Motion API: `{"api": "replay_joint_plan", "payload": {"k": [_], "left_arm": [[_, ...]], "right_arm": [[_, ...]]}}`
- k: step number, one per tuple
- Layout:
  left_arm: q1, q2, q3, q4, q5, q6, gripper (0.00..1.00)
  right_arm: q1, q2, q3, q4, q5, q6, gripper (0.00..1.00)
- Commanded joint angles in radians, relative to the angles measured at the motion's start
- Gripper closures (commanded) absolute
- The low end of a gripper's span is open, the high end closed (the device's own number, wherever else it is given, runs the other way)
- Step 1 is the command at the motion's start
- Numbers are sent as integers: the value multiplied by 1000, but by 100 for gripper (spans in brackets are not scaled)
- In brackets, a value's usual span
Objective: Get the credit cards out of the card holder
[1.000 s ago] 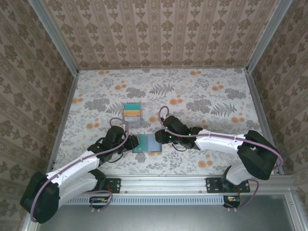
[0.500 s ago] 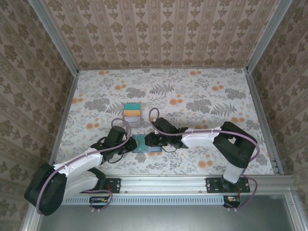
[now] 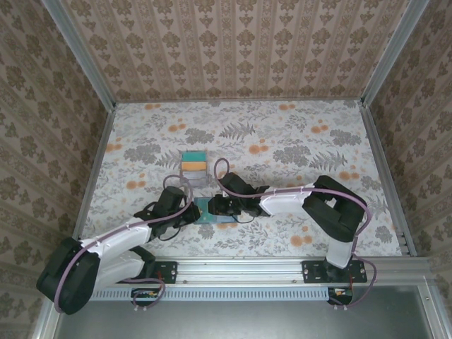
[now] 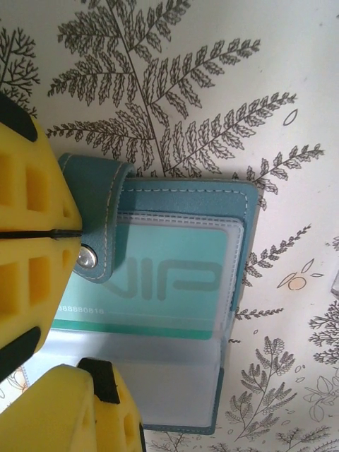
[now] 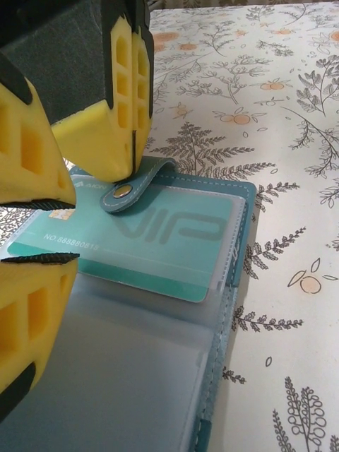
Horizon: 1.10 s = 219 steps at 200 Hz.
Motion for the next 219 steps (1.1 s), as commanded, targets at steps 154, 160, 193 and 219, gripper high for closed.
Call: {"api": "replay_joint_plan", "payload": {"k": [154, 160, 193, 219], "left_arm": [[-41, 23, -23, 9, -43, -35, 91], [-41, 23, -22, 8, -44, -35, 91], [-42, 19, -18, -22, -68, -44, 92], [-40, 9, -18, -56, -99, -52, 94]], "right_arm": [[12, 82, 58, -56, -6, 39, 91], [12, 81, 56, -54, -6, 41, 95], [7, 58, 30, -44, 6, 48, 100], [-1, 15, -14, -29, 25, 54, 100]]}}
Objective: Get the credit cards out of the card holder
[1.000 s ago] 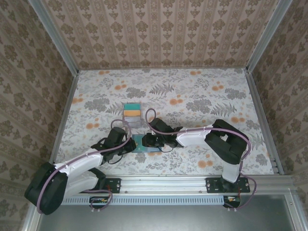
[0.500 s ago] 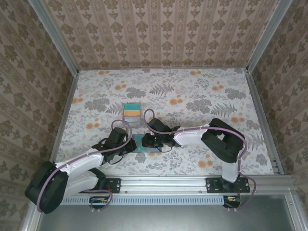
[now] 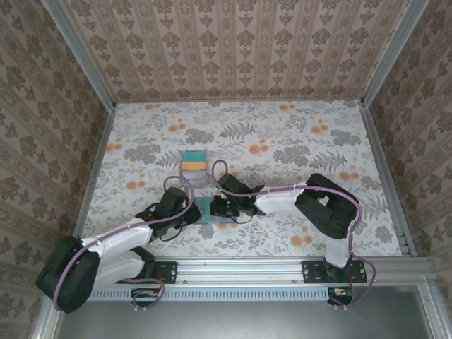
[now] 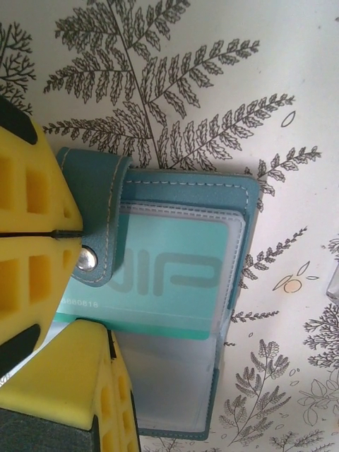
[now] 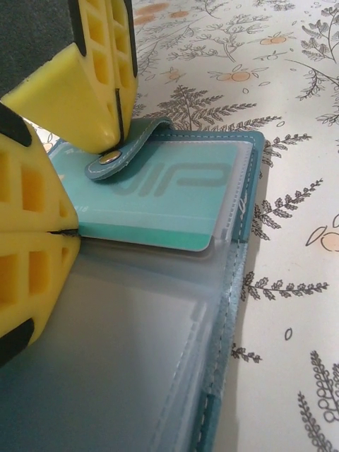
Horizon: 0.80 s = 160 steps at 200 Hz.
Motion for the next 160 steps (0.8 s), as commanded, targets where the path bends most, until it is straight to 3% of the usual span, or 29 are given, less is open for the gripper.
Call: {"api": "replay_joint_plan", "payload": {"k": [1, 81, 105, 160], "left_arm": [[-4, -3, -12, -80, -52, -19, 94], [1, -8, -15, -75, -38, -12, 94], [-5, 8, -10, -64, -30, -10, 94], [-18, 34, -9, -49, -23, -12, 97]], "right_arm": [[-6, -43, -49, 2, 23, 15, 100], [-31, -109, -108, 10, 26, -9, 100], [-31, -79, -100, 48, 20, -4, 85], [-31, -23, -88, 127, -3, 11, 83]]}}
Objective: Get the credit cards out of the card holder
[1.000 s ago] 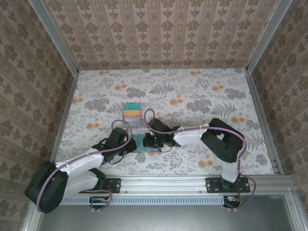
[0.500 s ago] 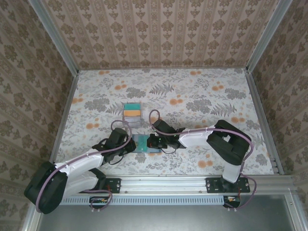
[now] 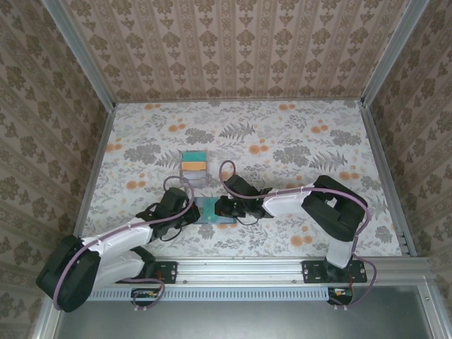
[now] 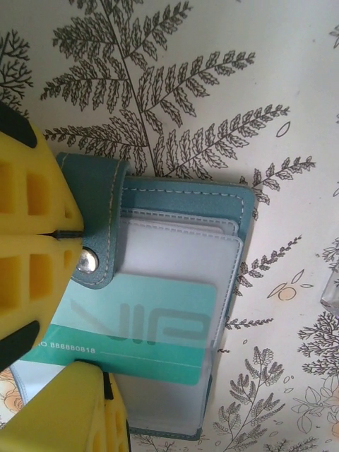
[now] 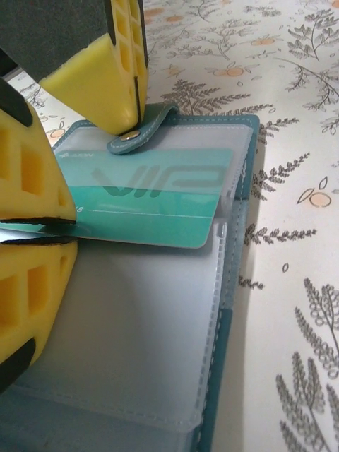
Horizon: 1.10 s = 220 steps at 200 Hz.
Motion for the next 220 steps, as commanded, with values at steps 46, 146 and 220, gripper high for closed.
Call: {"api": "replay_joint_plan", "payload": {"k": [46, 146, 220], "left_arm": [[-15, 28, -10, -54, -6, -3, 99], [-9, -37, -14, -119, -51, -11, 99], [-7, -123, 4, -183, -44, -7, 98]], "right_arm": [[-2, 39, 9, 97, -24, 8, 82], [-34, -73, -120, 80, 30, 21, 100], [-62, -283, -165, -80, 79, -108, 100]]}}
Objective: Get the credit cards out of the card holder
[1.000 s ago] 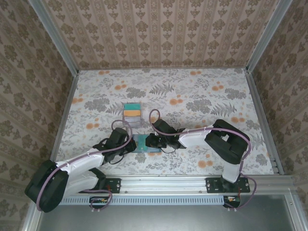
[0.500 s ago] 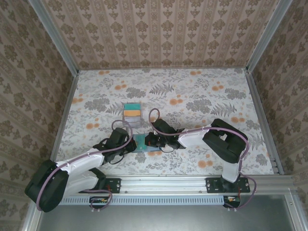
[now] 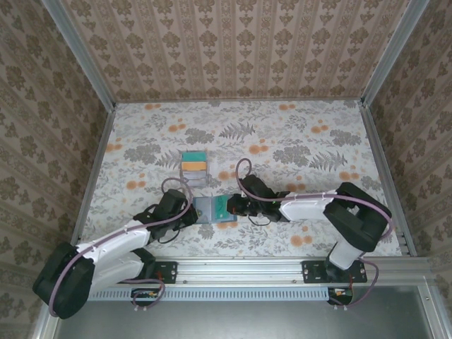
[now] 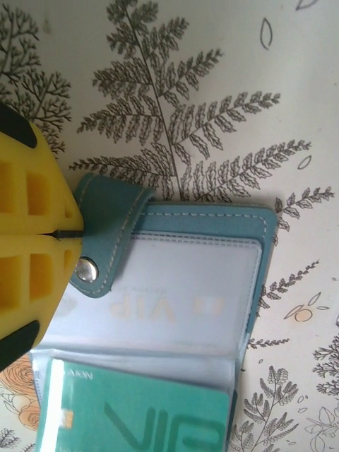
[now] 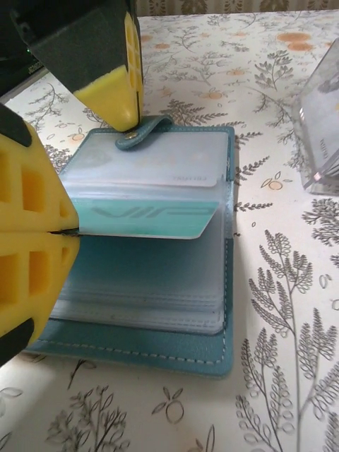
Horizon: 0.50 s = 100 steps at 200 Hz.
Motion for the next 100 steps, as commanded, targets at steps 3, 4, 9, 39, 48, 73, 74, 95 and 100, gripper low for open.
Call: {"api": "replay_joint_plan", "payload": {"k": [3, 4, 9, 39, 48, 73, 74, 95, 100], "left_arm": [[-1, -56, 5, -83, -20, -7, 97], [-1, -57, 7, -85, -20, -7, 97], [-1, -73, 13, -96, -20, -6, 96], [1, -177, 47, -204, -45, 0, 57], [0, -211, 56, -243, -64, -2, 50], [4, -299, 70, -319, -87, -4, 31], [5, -303, 70, -320, -87, -5, 30], [7, -353, 79, -374, -90, -3, 9], [8, -362, 81, -385, -91, -3, 3]], "right_arm": [[-6, -87, 10, -127, 50, -98, 100], [-7, -90, 12, -132, 52, -102, 100], [-6, -104, 23, -158, 58, -123, 100], [-1, -158, 129, -316, 86, -312, 100], [1, -160, 171, -360, 96, -378, 100], [4, -131, 317, -451, 117, -555, 100], [4, -127, 324, -454, 118, -562, 100], [5, -69, 449, -511, 139, -724, 100], [5, -54, 478, -519, 140, -769, 100]]}}
